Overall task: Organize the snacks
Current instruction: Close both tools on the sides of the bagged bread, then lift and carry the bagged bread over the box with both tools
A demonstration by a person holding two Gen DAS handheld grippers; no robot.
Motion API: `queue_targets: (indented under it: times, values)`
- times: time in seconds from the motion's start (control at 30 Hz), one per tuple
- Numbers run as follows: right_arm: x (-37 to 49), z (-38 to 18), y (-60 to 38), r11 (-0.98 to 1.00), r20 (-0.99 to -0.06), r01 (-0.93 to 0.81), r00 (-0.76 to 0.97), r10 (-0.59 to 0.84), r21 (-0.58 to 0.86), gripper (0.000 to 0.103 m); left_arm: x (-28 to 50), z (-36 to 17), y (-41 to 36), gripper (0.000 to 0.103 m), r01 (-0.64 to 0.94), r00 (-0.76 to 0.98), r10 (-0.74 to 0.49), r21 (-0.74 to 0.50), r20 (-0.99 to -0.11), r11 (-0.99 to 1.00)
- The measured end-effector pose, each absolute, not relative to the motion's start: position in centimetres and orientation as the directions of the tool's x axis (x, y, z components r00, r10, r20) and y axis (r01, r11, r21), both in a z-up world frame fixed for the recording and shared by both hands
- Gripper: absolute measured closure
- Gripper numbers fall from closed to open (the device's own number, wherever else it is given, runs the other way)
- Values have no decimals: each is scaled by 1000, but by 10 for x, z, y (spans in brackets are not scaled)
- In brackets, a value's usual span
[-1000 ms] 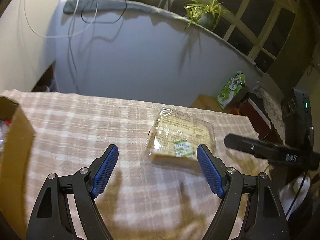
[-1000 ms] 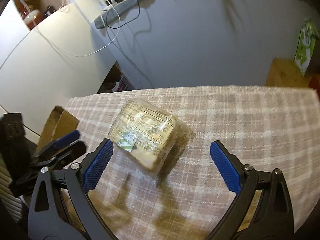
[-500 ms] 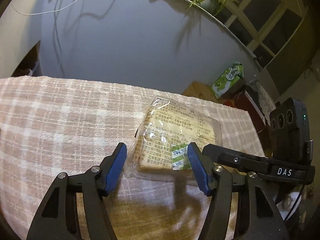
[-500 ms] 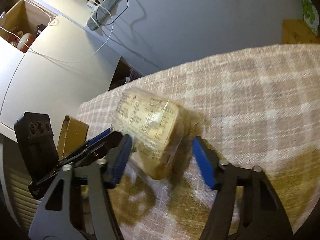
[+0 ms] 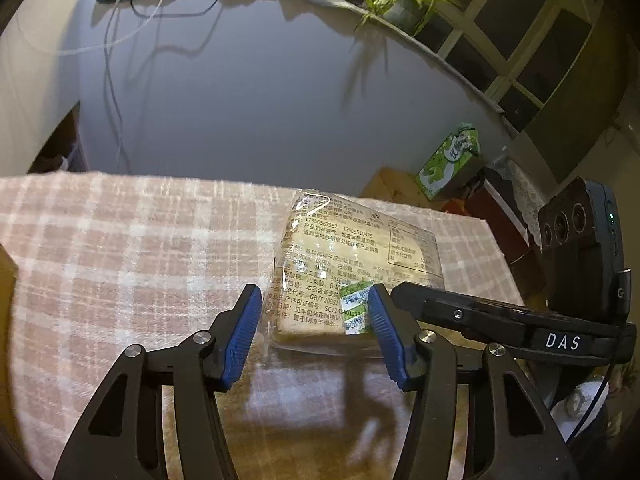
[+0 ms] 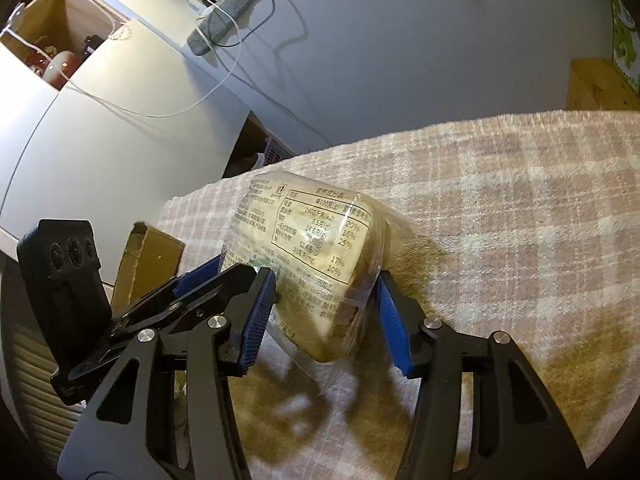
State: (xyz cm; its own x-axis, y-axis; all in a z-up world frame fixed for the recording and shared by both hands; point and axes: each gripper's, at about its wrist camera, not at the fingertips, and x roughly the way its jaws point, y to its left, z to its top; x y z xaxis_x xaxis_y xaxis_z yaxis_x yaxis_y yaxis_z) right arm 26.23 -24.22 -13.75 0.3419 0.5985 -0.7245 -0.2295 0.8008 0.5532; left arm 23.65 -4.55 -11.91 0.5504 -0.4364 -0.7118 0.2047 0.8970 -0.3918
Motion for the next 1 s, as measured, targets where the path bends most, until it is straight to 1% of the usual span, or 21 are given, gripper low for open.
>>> queue_targets:
  times: [0.27, 0.63, 1.0]
  values:
    - [243, -91, -233, 792, -692, -294, 385, 610, 535, 49, 209, -76, -34, 49, 230, 618, -418, -356, -665, 906]
    - [207, -31, -193, 778, -658, -398, 419, 626, 486, 49, 163, -35, -3, 49, 217, 702, -388, -340, -597, 915]
    - [183, -6, -121, 731, -638, -508, 387, 666, 456, 49, 120, -16, 57, 49, 141, 763, -312, -325, -566, 935]
